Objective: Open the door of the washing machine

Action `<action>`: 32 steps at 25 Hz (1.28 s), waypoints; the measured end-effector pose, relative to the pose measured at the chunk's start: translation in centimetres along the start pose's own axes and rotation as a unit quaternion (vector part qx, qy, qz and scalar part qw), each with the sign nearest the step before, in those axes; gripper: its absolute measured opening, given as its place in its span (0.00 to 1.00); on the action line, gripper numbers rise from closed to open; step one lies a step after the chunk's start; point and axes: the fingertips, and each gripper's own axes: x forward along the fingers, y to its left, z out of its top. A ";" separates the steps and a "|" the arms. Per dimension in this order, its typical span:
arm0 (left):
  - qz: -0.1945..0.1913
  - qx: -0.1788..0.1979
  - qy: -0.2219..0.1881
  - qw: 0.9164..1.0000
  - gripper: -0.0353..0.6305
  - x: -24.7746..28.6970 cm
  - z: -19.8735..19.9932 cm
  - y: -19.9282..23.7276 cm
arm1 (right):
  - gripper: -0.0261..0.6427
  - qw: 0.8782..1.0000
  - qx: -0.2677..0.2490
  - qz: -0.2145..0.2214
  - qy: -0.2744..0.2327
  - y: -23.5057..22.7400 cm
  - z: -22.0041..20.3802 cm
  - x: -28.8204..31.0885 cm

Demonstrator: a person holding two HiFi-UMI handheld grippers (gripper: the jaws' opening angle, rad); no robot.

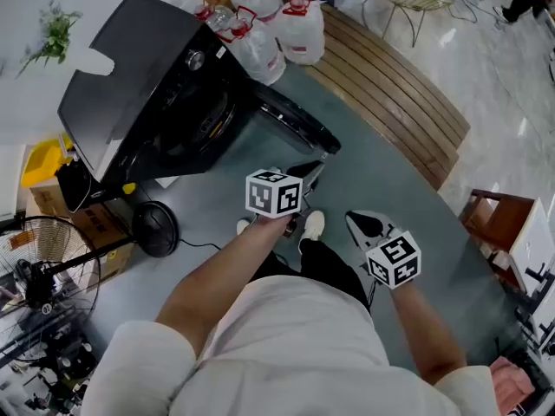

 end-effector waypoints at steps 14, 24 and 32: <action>-0.040 0.109 -0.019 0.993 0.10 -14.8 -1.8 -7.1 | 0.05 0.996 -0.074 0.047 -0.010 5.5 4.2 0.3; -0.026 0.108 -0.035 0.993 0.10 -19.1 -3.7 -7.6 | 0.05 0.991 -0.111 0.072 -0.015 8.7 5.6 -0.5; -0.019 0.103 -0.035 0.994 0.10 -19.9 -4.8 -7.4 | 0.05 0.990 -0.119 0.078 -0.010 9.7 4.8 -0.6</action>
